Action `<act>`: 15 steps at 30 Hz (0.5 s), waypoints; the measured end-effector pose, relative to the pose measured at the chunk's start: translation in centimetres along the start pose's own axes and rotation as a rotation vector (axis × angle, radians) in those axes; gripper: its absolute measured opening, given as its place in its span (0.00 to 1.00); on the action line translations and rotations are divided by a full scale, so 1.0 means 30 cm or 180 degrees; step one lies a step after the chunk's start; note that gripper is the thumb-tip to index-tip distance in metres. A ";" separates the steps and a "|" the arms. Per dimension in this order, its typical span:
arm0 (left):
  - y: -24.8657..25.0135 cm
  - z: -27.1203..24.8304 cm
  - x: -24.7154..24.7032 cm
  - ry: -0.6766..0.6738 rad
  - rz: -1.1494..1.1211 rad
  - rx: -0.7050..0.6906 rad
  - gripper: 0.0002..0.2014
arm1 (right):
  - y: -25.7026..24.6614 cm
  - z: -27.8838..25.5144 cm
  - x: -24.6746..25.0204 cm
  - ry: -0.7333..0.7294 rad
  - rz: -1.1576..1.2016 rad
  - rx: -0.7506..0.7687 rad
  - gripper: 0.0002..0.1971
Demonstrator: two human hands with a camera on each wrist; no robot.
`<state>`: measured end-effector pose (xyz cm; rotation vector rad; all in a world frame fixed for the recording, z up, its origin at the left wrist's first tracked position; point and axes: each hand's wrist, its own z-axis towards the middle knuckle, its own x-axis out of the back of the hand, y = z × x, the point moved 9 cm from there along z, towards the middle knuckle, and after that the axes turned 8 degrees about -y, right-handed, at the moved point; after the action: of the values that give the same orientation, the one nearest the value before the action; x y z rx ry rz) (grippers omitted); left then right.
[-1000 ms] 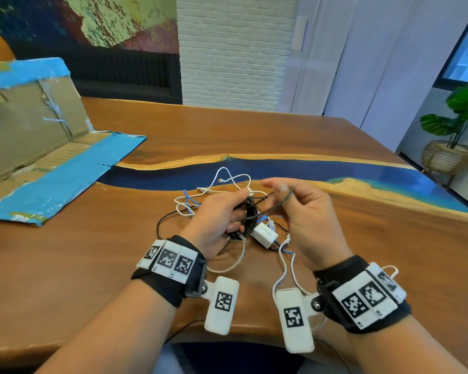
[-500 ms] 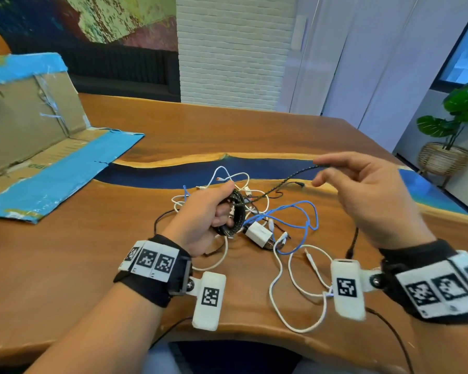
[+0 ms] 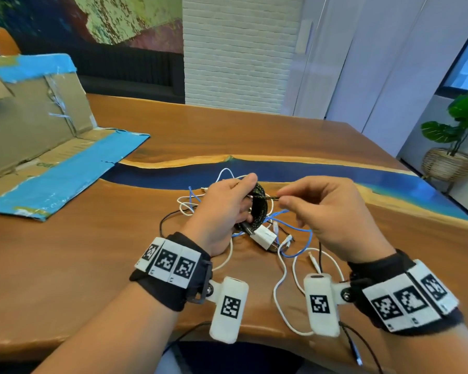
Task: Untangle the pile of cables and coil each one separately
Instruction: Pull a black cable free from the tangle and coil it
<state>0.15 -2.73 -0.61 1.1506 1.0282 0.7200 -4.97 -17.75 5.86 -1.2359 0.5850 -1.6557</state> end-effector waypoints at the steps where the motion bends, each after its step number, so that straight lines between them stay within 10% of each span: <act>1: -0.005 -0.001 -0.002 -0.0032 -0.0039 0.0045 0.17 | -0.003 0.007 0.019 0.0109 -0.0178 0.0067 0.07; 7: -0.001 -0.017 -0.078 -0.0364 -0.0766 0.0257 0.19 | 0.054 0.026 -0.039 0.0183 -0.0207 0.0090 0.11; 15: 0.023 -0.019 -0.067 -0.0194 -0.0289 0.0023 0.18 | 0.186 -0.014 -0.191 -0.0114 0.2145 -0.0487 0.14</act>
<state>-1.13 -4.07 0.57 1.1183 1.0258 0.6063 -2.92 -15.14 -1.42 -1.0143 0.9922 -1.0342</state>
